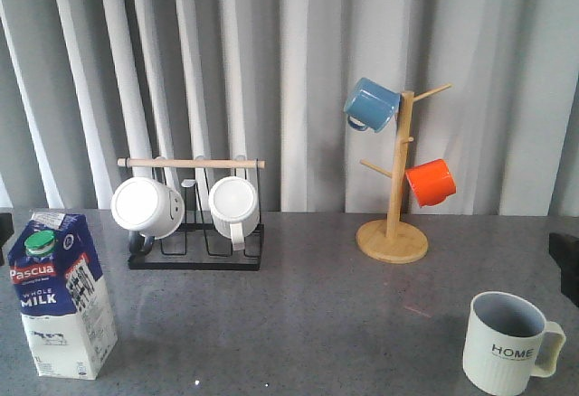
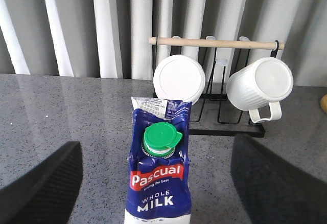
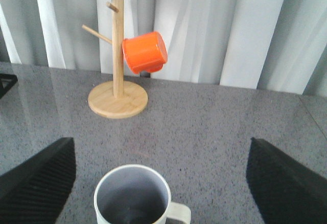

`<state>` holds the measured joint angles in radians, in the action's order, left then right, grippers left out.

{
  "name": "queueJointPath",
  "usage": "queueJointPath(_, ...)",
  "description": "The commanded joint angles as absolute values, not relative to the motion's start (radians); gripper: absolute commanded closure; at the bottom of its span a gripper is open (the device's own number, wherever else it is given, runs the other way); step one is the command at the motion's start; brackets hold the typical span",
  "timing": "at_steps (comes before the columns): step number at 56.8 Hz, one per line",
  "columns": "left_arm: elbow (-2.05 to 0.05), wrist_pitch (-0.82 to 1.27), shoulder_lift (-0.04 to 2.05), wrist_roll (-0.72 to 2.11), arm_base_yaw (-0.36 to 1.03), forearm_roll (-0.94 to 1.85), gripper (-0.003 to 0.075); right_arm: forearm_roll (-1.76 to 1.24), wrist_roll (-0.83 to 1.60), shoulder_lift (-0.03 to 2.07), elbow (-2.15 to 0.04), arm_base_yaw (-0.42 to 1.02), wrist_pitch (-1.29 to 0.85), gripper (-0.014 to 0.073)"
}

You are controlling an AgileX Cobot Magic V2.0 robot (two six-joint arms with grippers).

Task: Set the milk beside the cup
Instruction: 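Grasp the white HOME mug by its handle with the right gripper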

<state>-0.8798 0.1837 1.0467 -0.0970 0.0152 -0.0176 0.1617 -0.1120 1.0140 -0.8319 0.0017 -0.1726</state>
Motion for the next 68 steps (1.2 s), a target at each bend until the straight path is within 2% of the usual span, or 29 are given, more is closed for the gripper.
queueJointPath(1, -0.911, 0.118, 1.036, -0.099, 0.013, -0.010, 0.0164, 0.166, -0.109, 1.024, -0.841, -0.028, -0.099, -0.0013)
queueJointPath(6, -0.911, 0.118, 1.036, -0.099, 0.013, -0.010, 0.0164, 0.166, -0.109, 1.027, -0.751, -0.100, 0.026, 0.0017)
queueJointPath(14, -0.911, 0.118, 1.036, -0.099, 0.013, -0.010, 0.0164, 0.131, -0.111, 1.044, -0.525, -0.202, 0.354, 0.0030)
queueJointPath(25, -0.911, 0.118, 1.036, -0.099, 0.013, -0.010, 0.0164, 0.179, -0.043, 1.133, -0.357, -0.214, 0.667, 0.0030)
queueJointPath(43, -0.911, 0.118, 1.036, -0.099, 0.013, -0.010, 0.0164, 0.153, 0.082, 1.366, -0.348, -0.214, 0.820, 0.0030)
queueJointPath(53, -0.911, 0.118, 1.036, -0.099, 0.013, -0.010, 0.0164, 0.107, 0.081, 1.469, -0.355, -0.215, 0.912, 0.0030)
queueJointPath(68, -0.911, 0.118, 1.036, -0.099, 0.013, -0.010, 0.0164, 0.167, 0.019, 1.536, -0.409, -0.276, 0.925, 0.0030)
